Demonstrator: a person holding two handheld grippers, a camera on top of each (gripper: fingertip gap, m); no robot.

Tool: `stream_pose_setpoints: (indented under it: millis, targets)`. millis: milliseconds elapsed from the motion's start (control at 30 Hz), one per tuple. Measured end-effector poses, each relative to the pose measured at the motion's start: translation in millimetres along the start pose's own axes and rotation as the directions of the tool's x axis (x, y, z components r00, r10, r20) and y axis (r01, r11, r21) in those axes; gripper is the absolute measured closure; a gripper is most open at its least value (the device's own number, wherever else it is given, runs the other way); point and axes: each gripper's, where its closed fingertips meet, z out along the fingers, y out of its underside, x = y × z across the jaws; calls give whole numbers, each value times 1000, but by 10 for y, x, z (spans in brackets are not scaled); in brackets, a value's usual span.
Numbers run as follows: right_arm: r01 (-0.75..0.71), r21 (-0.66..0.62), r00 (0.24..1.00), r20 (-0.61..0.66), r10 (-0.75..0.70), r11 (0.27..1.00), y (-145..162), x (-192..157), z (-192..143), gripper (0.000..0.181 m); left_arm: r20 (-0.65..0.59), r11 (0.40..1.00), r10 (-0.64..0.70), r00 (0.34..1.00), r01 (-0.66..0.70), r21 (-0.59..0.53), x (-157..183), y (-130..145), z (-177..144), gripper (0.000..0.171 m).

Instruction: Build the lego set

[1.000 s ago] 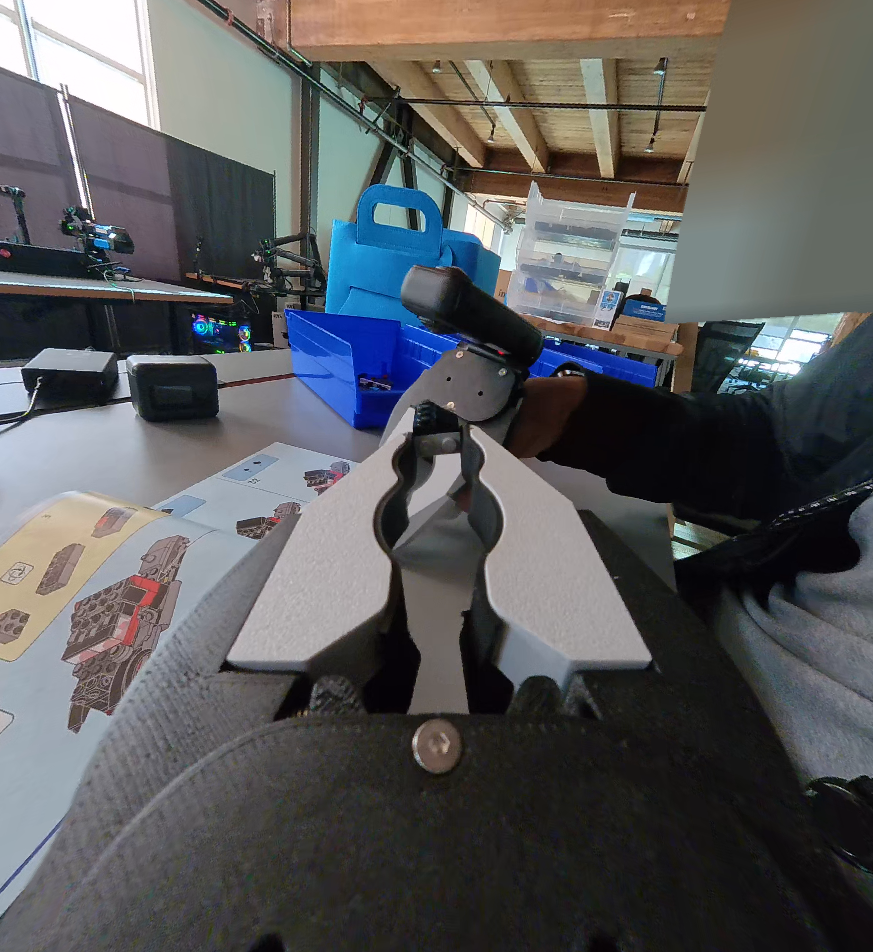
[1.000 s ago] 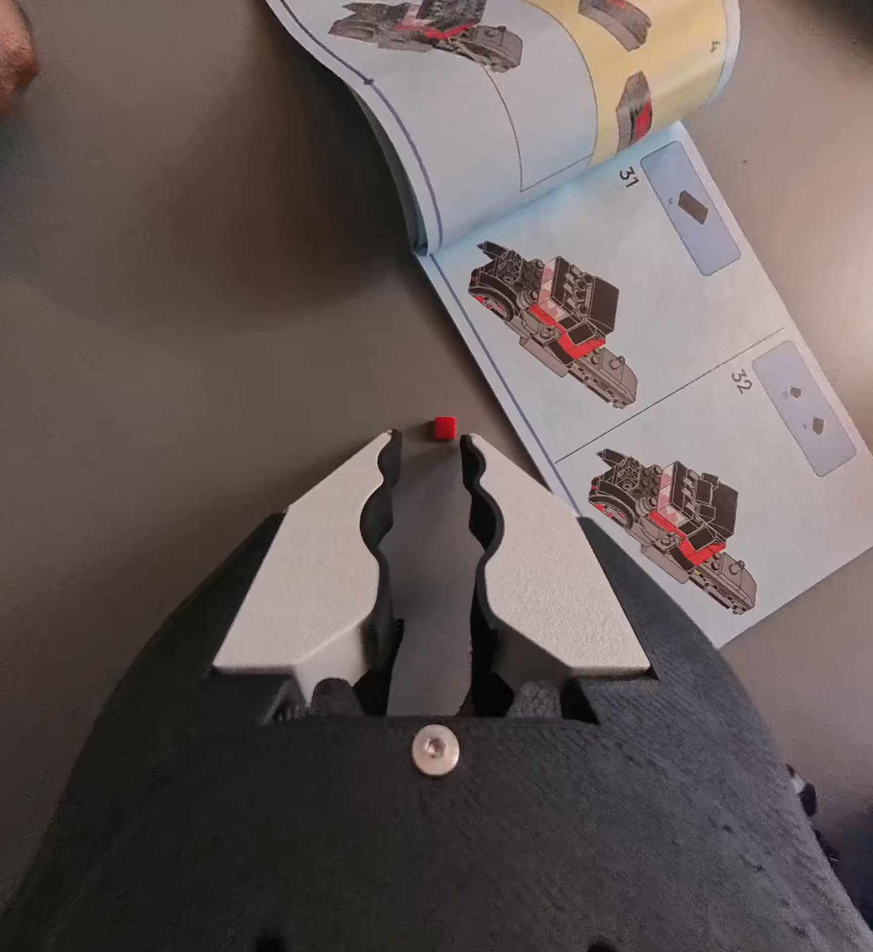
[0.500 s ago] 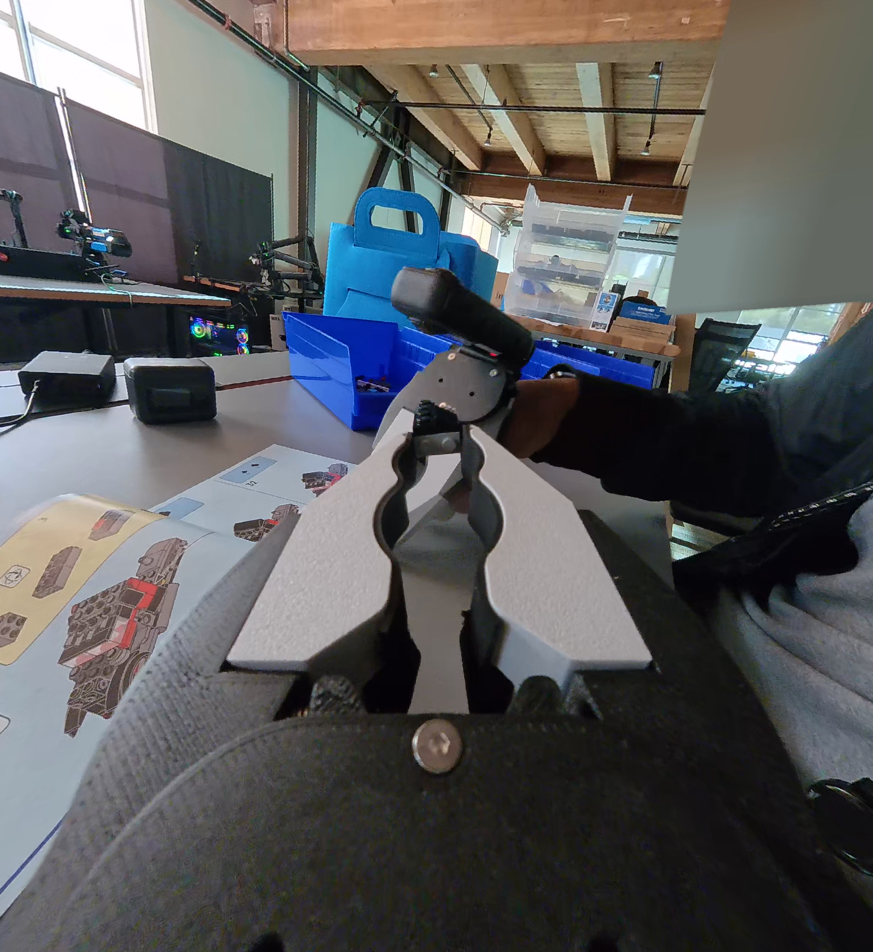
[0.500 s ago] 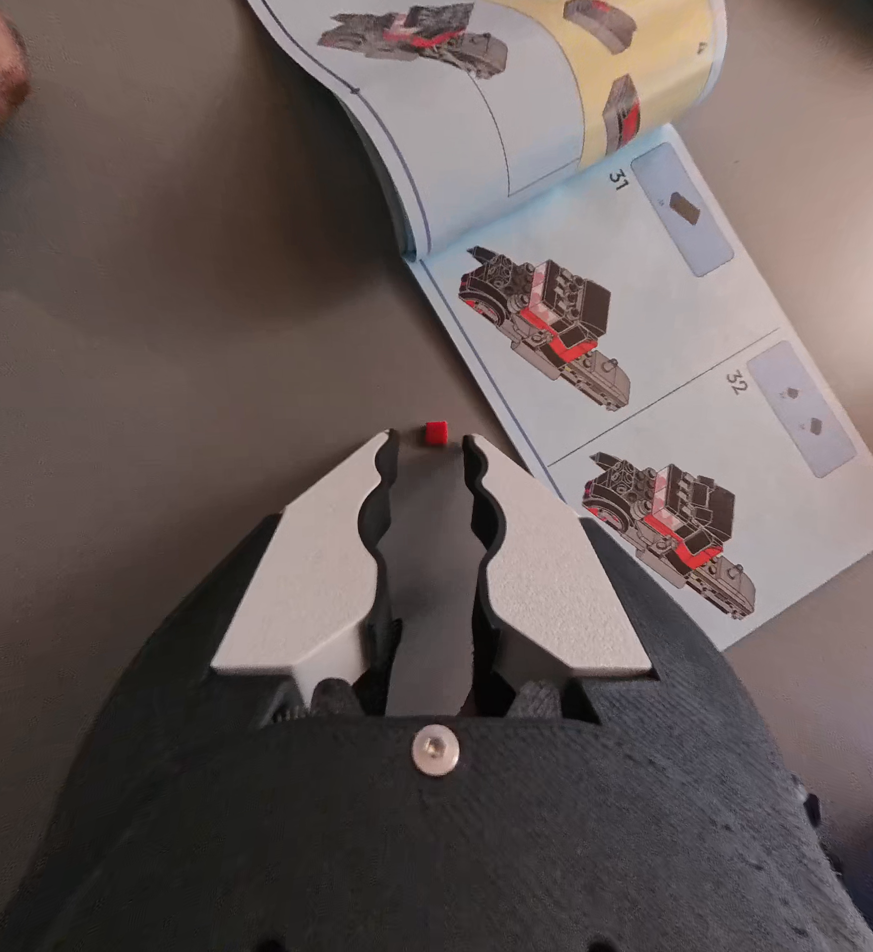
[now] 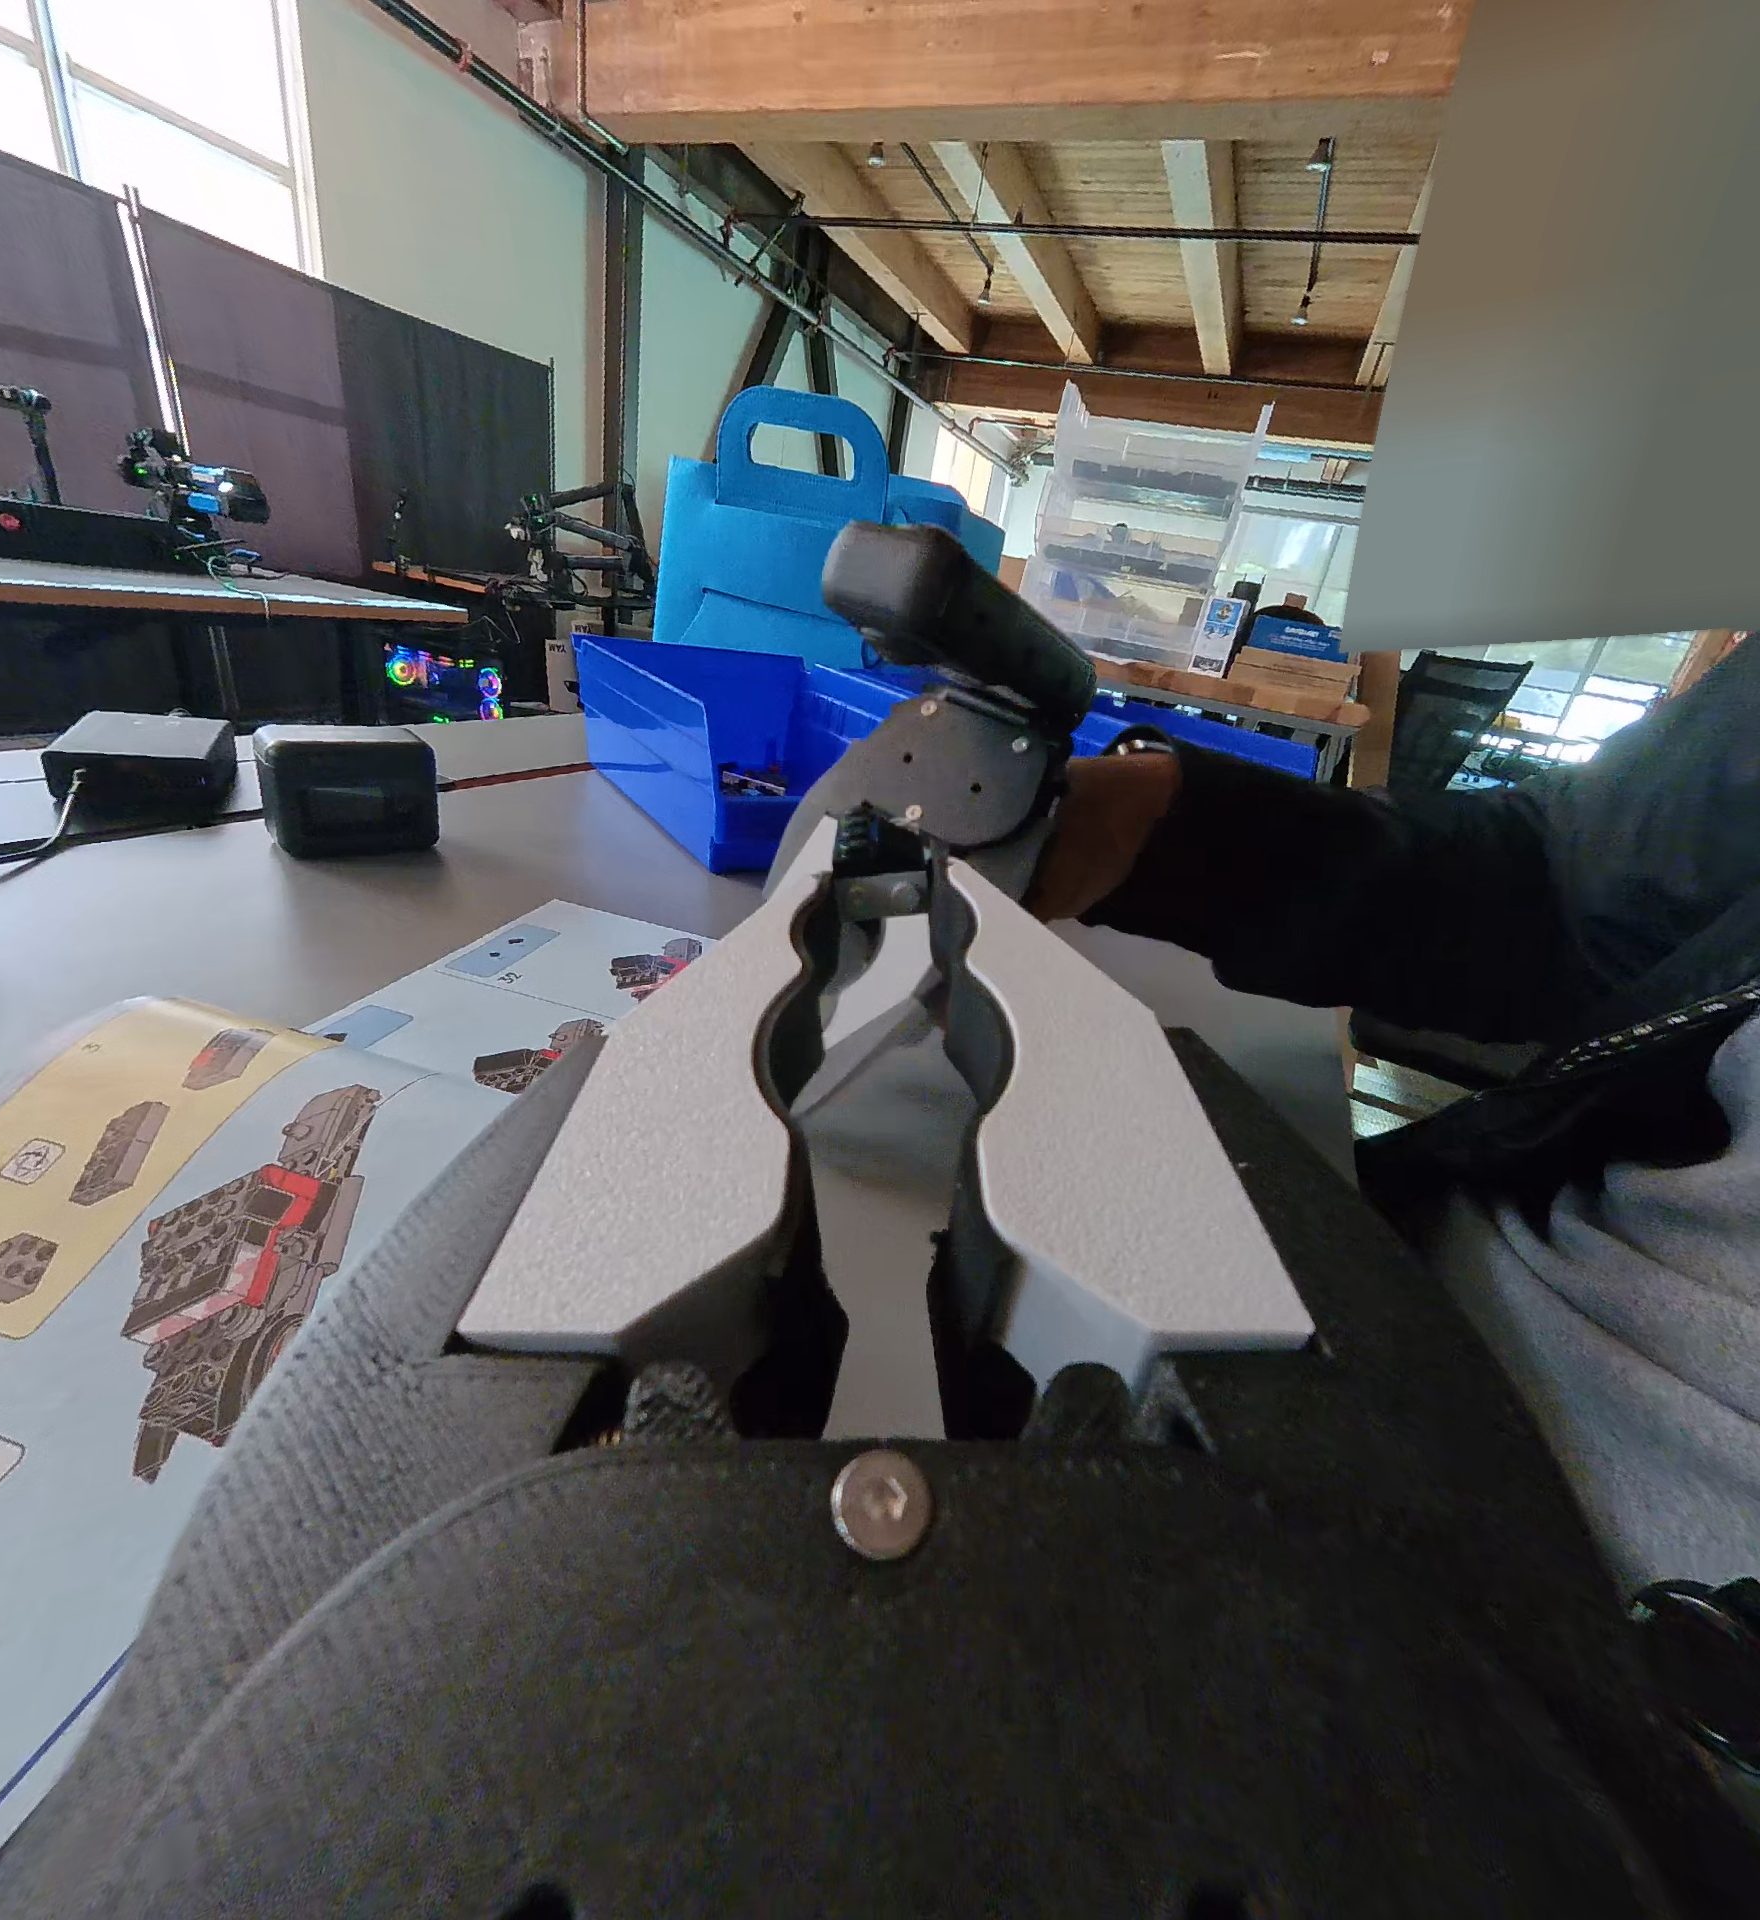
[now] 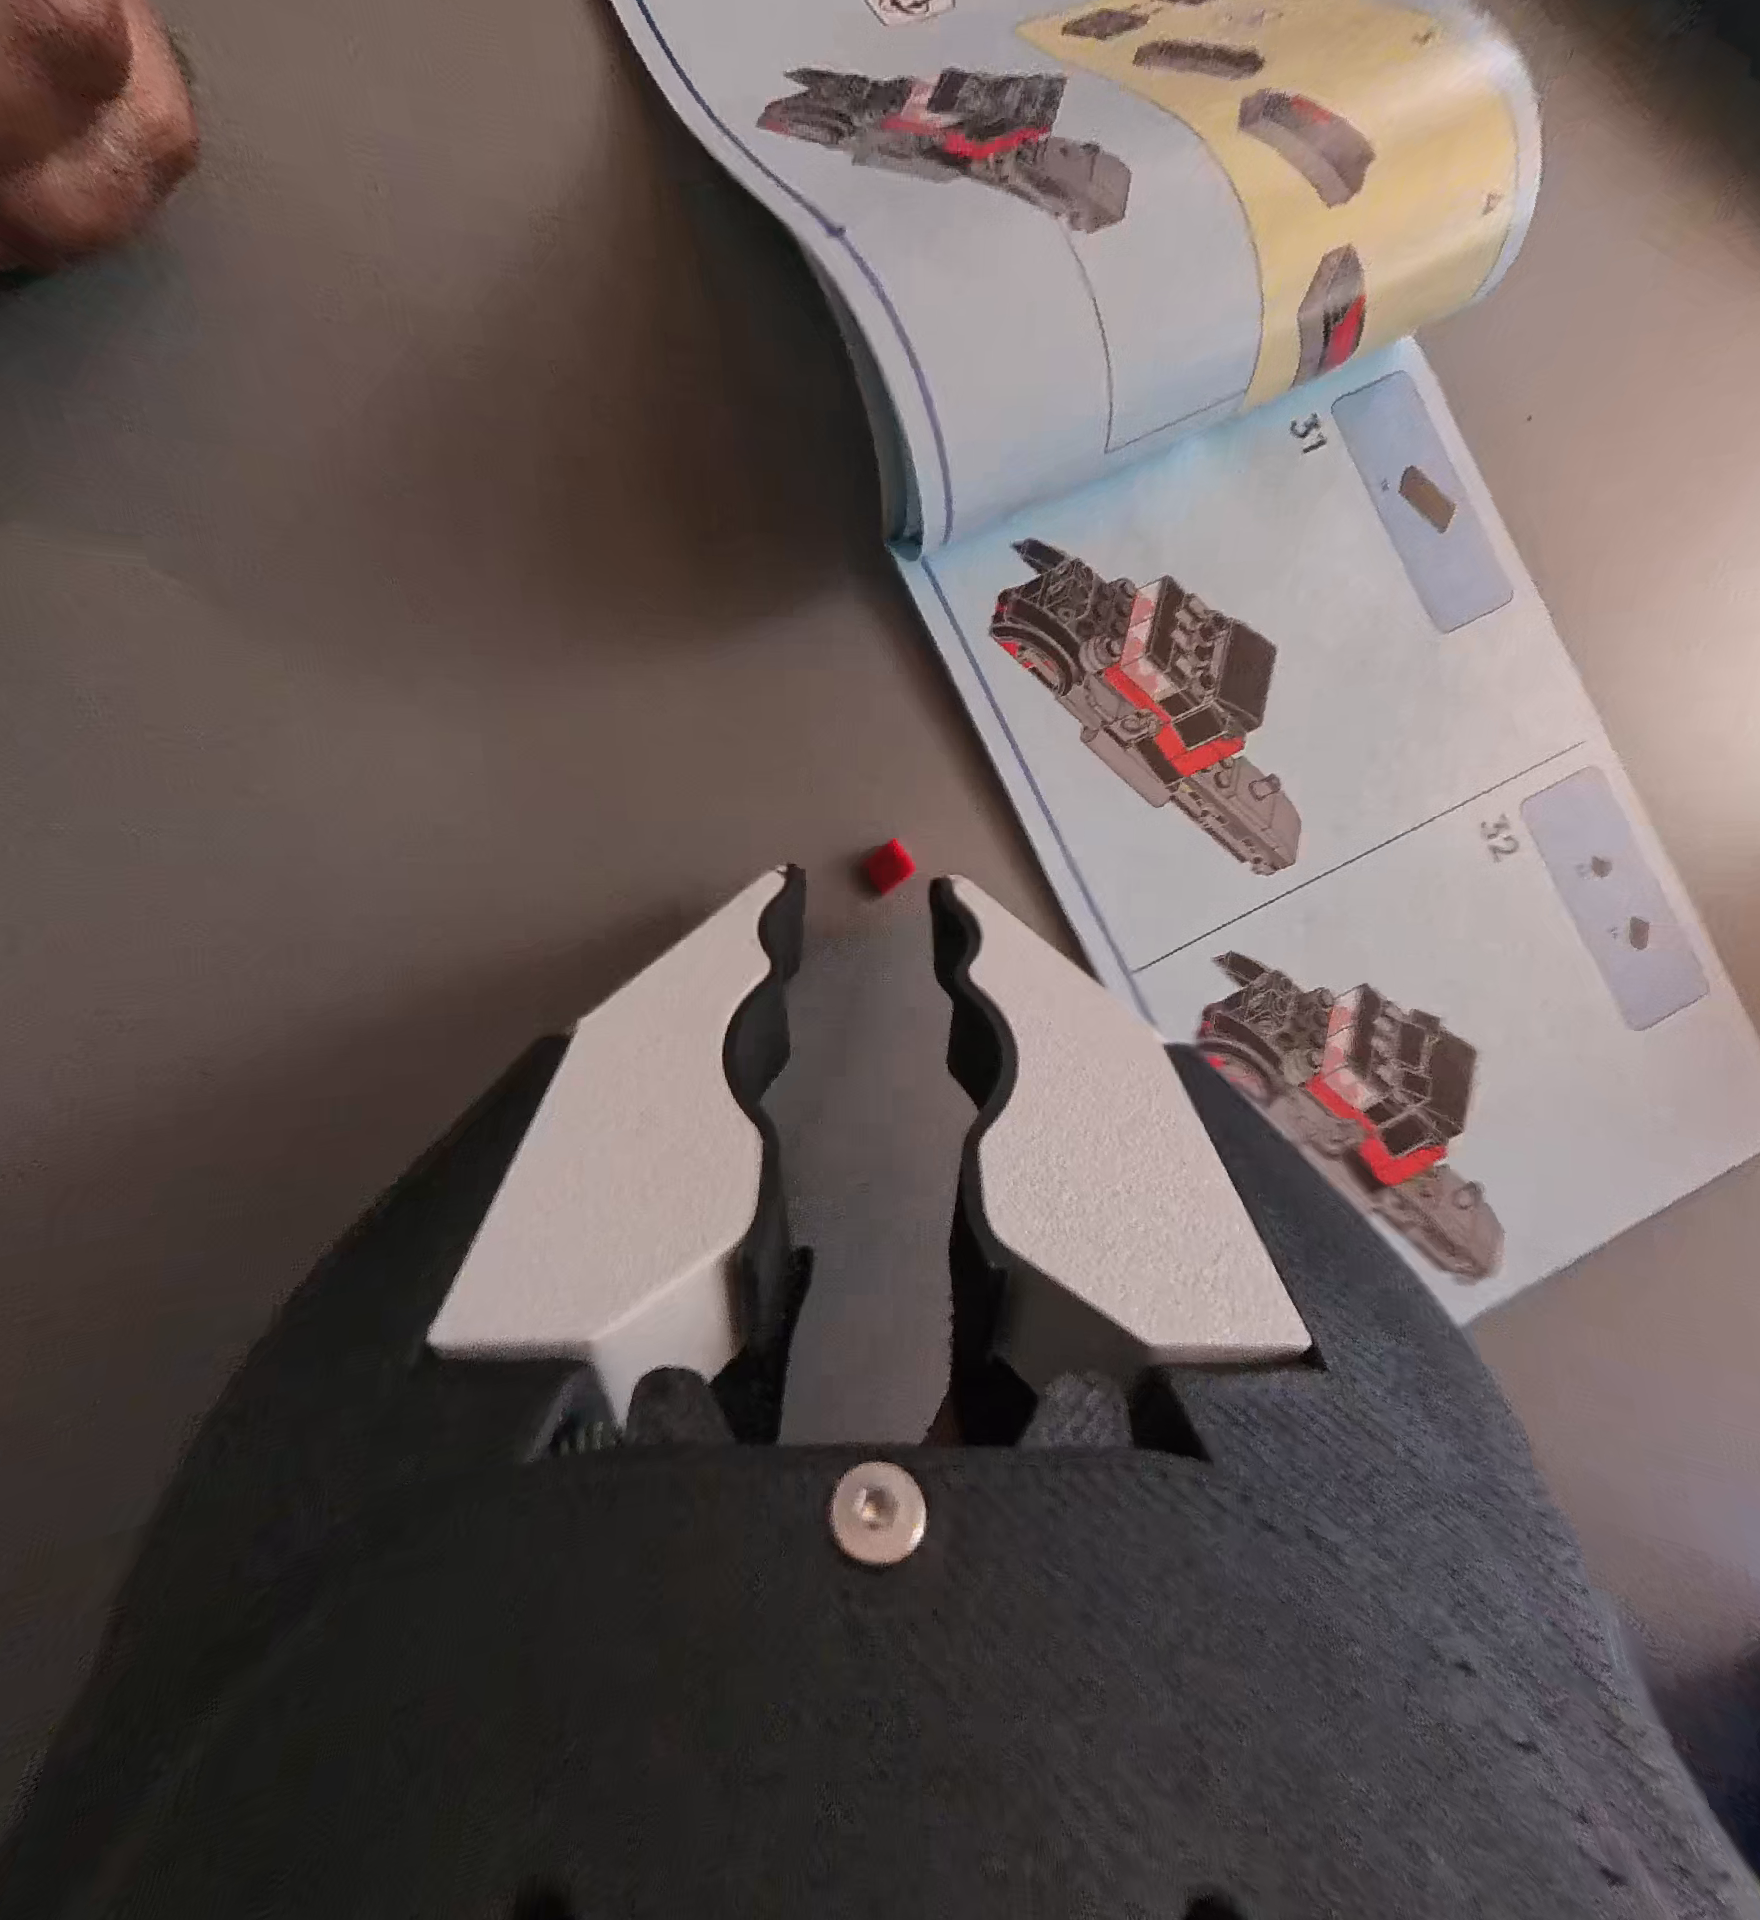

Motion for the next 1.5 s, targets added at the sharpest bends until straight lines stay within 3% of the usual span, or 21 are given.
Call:
stream_pose_setpoints:
  millis: [100,433,967,1100,1267,1500]
  targets:
    - [108,3,994,15,-108,994,-41,111,-24,159,0,1000,-2,1000,2,1,-3,-2,-3,154]
    - [351,-67,906,275,-320,934,-5,64,76,161,3,1000,-8,1000,8,4,-17,-10,-23,155]
    - [327,-39,903,307,-300,944,-44,28,66,172,-2,1000,-6,1000,6,6,-11,-13,-25,155]
    - [307,31,902,309,-301,951,-246,-17,-128,172,-7,1000,7,1000,-7,3,5,-7,-18,154]
    - [296,162,882,331,-334,941,-740,-207,-599,172,-6,1000,13,1000,-13,0,7,-1,-7,155]
    - [330,205,842,377,-385,922,-1133,-546,-872,172,-3,1000,15,1000,-15,-6,6,8,2,154]
